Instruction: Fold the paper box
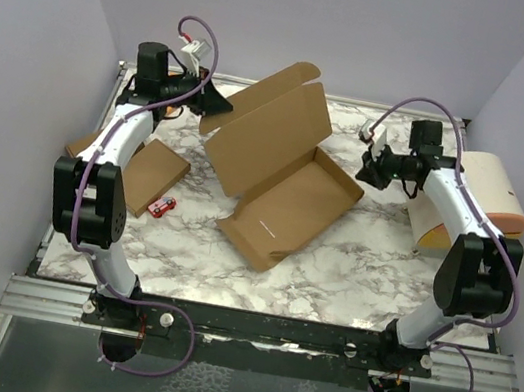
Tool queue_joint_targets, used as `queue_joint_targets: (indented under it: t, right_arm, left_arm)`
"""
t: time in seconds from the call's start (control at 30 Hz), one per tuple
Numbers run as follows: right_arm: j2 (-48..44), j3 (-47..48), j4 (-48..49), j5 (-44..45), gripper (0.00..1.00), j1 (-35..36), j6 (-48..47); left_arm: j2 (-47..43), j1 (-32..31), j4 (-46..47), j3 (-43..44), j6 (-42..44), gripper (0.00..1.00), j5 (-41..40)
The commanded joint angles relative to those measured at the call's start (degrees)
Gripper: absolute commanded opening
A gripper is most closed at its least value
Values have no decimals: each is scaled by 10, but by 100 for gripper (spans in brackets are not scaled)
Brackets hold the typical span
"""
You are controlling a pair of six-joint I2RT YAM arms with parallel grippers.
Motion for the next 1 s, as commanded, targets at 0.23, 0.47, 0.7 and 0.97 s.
queue_joint_targets:
  t: [0.23, 0.47, 0.7, 0.97]
  right_arm:
    - [-33, -117, -32, 119, 1, -6, 31]
    - [9, -106, -1, 130, 1, -5, 72]
    - [29, -98, 79, 71, 1, 1, 117]
    - [17, -65, -37, -13, 8, 1, -20]
  left_arm:
    - [-7, -19, -14, 18, 19, 0, 24]
    - [-11, -26, -24, 26, 23, 0, 22]
    - [8, -46, -31, 45, 28, 0, 28]
    - [37, -52, -73, 86, 82, 0, 7]
